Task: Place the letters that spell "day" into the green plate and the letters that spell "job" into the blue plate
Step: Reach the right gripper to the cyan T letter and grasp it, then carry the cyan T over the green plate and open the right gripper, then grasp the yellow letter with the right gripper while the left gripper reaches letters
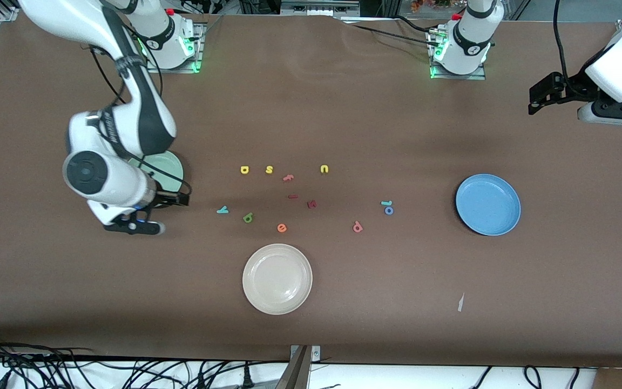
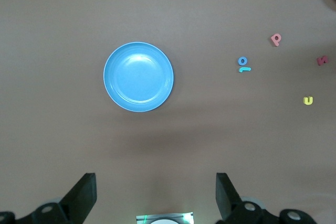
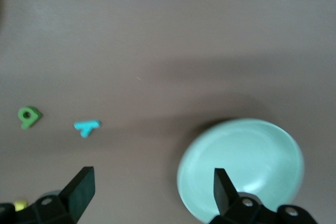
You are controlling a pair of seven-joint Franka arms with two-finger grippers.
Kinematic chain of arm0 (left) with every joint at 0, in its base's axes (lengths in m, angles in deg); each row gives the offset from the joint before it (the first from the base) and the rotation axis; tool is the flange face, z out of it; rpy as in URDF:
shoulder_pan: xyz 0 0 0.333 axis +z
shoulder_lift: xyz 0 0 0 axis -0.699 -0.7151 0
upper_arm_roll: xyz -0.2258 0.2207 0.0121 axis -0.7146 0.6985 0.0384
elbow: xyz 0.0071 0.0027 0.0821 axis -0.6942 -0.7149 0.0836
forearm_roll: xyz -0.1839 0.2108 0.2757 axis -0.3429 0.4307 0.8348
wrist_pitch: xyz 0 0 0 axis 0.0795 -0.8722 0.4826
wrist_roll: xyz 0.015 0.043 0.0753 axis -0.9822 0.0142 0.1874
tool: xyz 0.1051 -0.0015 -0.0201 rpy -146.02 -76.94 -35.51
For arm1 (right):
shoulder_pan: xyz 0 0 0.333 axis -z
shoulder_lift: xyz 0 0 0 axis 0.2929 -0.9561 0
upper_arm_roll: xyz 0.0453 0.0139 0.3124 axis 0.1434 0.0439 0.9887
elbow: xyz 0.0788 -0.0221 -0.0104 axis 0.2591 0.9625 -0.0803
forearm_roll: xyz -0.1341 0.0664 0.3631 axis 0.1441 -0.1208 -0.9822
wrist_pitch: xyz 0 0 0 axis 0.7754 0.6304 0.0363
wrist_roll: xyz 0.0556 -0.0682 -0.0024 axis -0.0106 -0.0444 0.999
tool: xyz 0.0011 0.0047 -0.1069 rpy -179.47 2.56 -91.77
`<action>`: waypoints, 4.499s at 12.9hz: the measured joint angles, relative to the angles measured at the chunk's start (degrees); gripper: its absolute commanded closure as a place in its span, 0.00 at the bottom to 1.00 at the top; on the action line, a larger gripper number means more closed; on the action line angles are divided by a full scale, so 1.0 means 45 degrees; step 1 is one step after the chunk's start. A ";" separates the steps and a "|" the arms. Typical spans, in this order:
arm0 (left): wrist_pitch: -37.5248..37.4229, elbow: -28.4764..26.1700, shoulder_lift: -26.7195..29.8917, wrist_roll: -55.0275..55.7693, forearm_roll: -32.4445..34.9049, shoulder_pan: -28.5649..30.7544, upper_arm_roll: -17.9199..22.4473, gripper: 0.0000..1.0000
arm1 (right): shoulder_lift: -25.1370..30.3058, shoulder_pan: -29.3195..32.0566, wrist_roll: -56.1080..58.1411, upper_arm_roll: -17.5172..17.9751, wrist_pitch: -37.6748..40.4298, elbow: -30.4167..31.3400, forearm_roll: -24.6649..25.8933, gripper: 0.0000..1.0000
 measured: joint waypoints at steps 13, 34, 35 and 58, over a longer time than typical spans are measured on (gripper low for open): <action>-0.0091 0.0001 0.0000 0.0000 0.0000 -0.0003 -0.0012 0.00 | -0.2547 -0.0705 -0.0284 0.0863 -0.4539 0.0851 0.0000 0.24; -0.0097 0.0013 0.0001 0.0000 0.0000 -0.0004 -0.0013 0.00 | -0.2040 -0.0684 -0.0067 0.1003 -0.4076 0.1187 0.0010 0.86; -0.0094 0.0043 0.0002 -0.0001 0.0000 -0.0005 -0.0013 0.00 | -0.1713 -0.0670 0.0168 0.0828 -0.3442 0.1175 0.0012 0.85; 0.0136 0.0294 -0.0618 -0.0001 0.0000 -0.0379 -0.0076 0.00 | 0.2829 -0.1018 -0.2741 0.0881 -0.2979 0.6402 -0.0007 0.01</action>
